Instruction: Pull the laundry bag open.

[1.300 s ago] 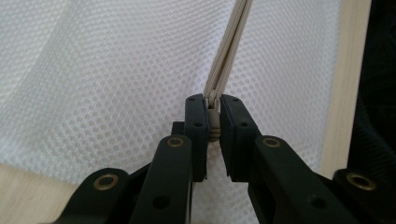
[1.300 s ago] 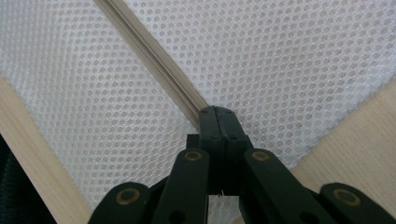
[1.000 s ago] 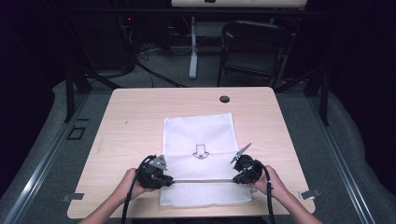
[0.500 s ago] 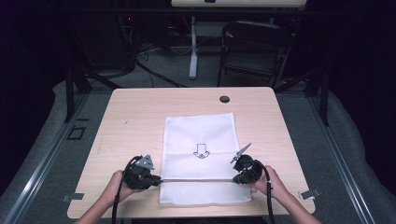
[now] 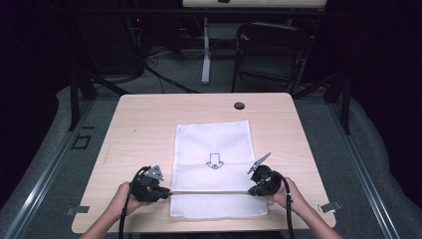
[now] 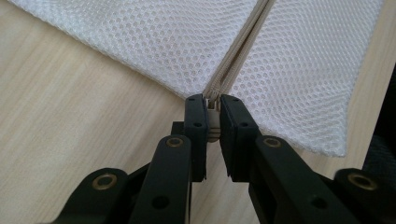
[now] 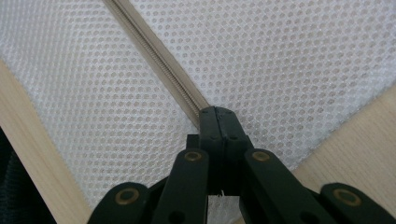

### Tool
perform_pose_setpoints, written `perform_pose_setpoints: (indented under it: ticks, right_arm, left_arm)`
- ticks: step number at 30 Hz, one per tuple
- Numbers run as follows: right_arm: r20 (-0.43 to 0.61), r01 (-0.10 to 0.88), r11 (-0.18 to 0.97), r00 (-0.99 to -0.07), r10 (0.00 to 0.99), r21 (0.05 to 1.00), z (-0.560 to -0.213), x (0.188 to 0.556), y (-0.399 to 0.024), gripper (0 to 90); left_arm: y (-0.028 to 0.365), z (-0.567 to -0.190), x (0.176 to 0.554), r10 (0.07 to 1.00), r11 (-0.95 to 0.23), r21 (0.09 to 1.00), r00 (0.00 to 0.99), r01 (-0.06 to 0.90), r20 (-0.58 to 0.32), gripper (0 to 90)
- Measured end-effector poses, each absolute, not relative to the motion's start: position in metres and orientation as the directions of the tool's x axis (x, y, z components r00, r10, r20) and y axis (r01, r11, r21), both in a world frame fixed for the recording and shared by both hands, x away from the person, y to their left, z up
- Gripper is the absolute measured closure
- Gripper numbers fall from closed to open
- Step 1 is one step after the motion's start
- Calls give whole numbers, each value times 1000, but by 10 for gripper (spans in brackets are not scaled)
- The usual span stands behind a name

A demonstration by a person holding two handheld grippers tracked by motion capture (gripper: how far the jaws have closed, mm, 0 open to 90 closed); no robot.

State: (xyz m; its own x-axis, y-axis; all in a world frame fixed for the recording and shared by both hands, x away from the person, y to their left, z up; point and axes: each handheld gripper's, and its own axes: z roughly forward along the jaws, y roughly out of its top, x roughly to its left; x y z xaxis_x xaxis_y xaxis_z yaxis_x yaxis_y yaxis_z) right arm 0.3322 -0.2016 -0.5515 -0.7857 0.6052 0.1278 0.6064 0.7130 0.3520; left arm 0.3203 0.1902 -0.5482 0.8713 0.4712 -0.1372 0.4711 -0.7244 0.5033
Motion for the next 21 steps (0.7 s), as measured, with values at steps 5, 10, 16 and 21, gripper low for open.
perform_pose_setpoints:
  ticks: [5, 10, 16, 21]
  right_arm:
    - [143, 573, 723, -811, 567, 386, -550, 330, -199, 740]
    - [106, 558, 719, -814, 570, 414, -540, 327, -196, 590]
    - [68, 563, 688, -793, 605, 458, -521, 325, -208, 262]
    - [3, 620, 612, -704, 710, 492, -511, 324, -238, 68]
  left_arm:
    - [190, -547, 323, 500, -708, 491, 851, 507, -159, 716]
    - [192, -539, 324, 550, -665, 503, 818, 552, -170, 445]
    - [199, -526, 321, 633, -605, 517, 760, 606, -151, 183]
    - [211, -522, 319, 701, -564, 521, 705, 640, -107, 123]
